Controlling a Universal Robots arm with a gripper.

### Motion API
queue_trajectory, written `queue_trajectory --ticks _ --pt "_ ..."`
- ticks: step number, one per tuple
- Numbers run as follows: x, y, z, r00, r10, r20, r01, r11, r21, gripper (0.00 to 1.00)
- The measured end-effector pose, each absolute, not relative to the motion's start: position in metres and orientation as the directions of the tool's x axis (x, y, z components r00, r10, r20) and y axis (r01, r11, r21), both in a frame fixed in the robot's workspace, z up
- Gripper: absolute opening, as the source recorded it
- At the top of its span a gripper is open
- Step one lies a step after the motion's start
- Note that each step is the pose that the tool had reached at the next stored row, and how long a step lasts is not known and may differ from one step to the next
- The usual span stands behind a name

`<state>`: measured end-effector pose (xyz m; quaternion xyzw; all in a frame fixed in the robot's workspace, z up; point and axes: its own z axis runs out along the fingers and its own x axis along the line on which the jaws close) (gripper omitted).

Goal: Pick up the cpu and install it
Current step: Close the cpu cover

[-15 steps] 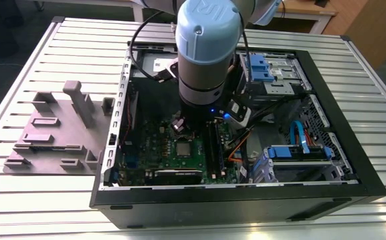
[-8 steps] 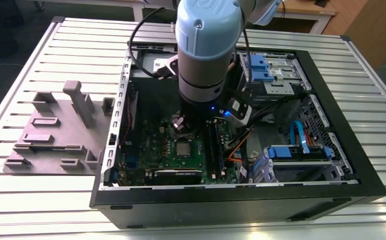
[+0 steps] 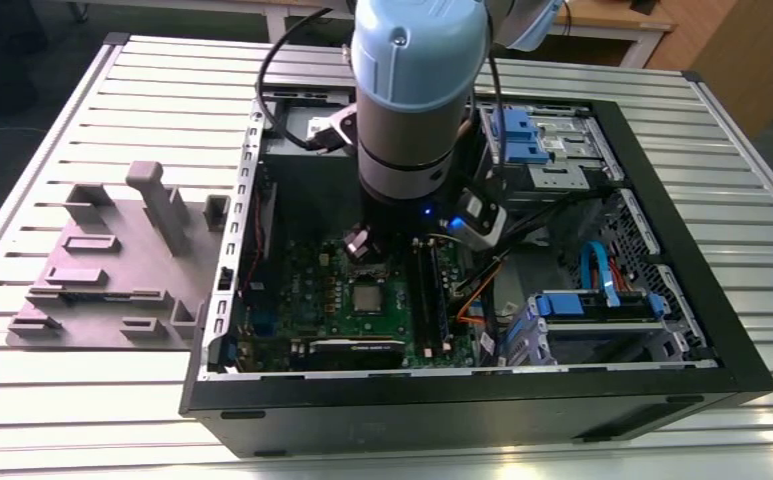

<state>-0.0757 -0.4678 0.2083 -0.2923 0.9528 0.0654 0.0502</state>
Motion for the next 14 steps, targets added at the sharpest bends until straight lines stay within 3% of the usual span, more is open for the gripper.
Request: queue_trajectory --ticks 14 --pt "-0.076 -0.468 0.222 -0.824 -0.551 -0.134 -0.564 0.821 0.095 0.1"
